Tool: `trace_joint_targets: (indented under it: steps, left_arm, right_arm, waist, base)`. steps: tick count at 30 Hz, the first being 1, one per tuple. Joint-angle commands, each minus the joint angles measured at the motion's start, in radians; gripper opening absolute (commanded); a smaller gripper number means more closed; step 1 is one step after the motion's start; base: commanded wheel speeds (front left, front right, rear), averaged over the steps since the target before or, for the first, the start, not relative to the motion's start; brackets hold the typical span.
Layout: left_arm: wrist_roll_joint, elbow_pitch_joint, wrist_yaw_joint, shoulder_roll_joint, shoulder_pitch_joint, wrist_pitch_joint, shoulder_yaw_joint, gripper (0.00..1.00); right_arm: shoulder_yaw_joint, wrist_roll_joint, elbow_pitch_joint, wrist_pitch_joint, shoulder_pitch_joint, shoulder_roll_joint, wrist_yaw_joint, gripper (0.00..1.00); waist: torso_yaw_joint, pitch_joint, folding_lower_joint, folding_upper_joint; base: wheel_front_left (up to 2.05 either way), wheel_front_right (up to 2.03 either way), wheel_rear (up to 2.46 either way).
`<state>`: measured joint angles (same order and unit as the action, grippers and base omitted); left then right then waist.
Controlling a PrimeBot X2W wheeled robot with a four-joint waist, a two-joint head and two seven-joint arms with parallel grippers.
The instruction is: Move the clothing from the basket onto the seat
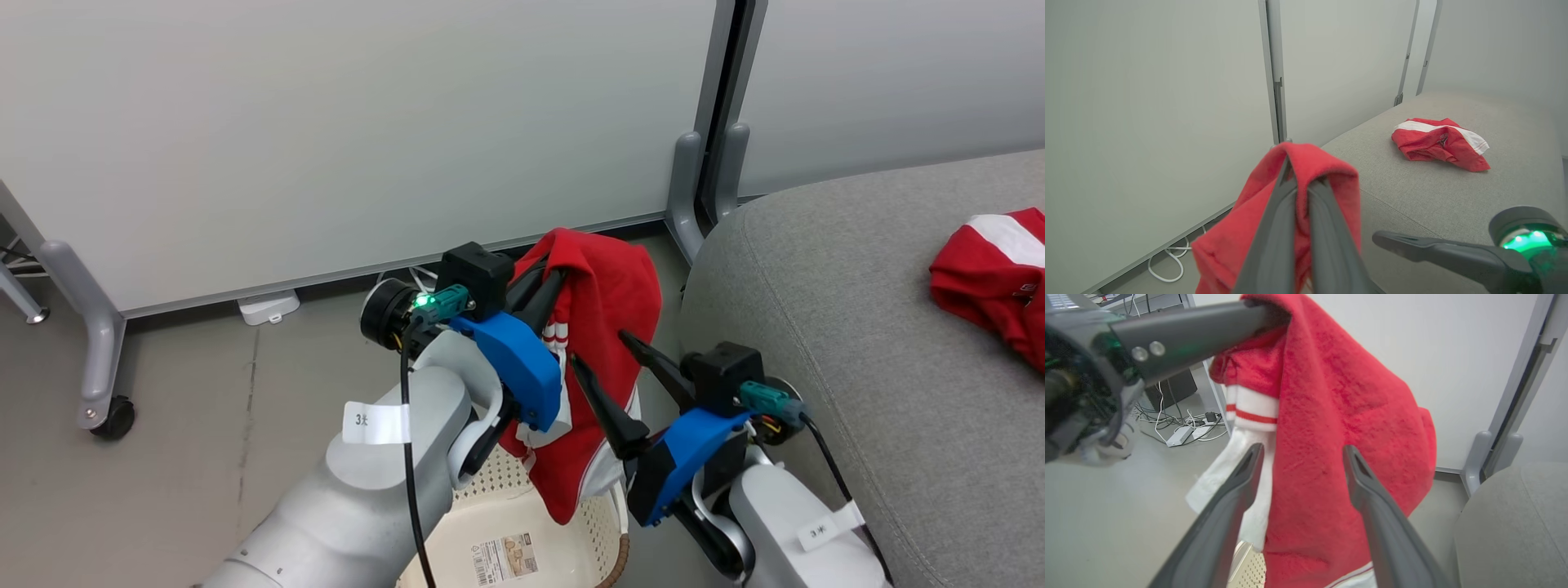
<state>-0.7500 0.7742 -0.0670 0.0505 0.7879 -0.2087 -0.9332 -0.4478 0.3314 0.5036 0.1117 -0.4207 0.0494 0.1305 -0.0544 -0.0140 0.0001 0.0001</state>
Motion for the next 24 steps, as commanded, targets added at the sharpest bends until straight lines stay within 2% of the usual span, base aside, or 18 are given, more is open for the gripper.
trace_joint_targets:
  steps: [1, 14, 24]
  left_arm:
    - [-0.008, -0.004, 0.007, 0.0, 0.019, -0.007, -0.009, 0.0]
    - [-0.061, -0.032, 0.011, 0.0, 0.034, -0.005, -0.073, 0.0]
    - [-0.111, -0.066, 0.019, 0.0, 0.041, -0.007, -0.133, 0.0]
  right_arm:
    - [-0.021, 0.015, 0.044, 0.016, -0.045, 0.002, 0.0, 1.0]
    - [-0.111, 0.057, 0.3, 0.07, -0.224, 0.002, 0.0, 1.0]
    - [-0.182, 0.123, 0.423, 0.099, -0.295, 0.002, 0.0, 1.0]
  waist:
    - [0.002, 0.001, -0.0001, -0.0001]
    - [0.029, 0.007, -0.0001, -0.0001]
    - [0.052, 0.009, -0.0001, -0.0001]
  base:
    - [0.0, 0.0, 0.0]
    - [0.0, 0.0, 0.0]
    - [0.0, 0.0, 0.0]
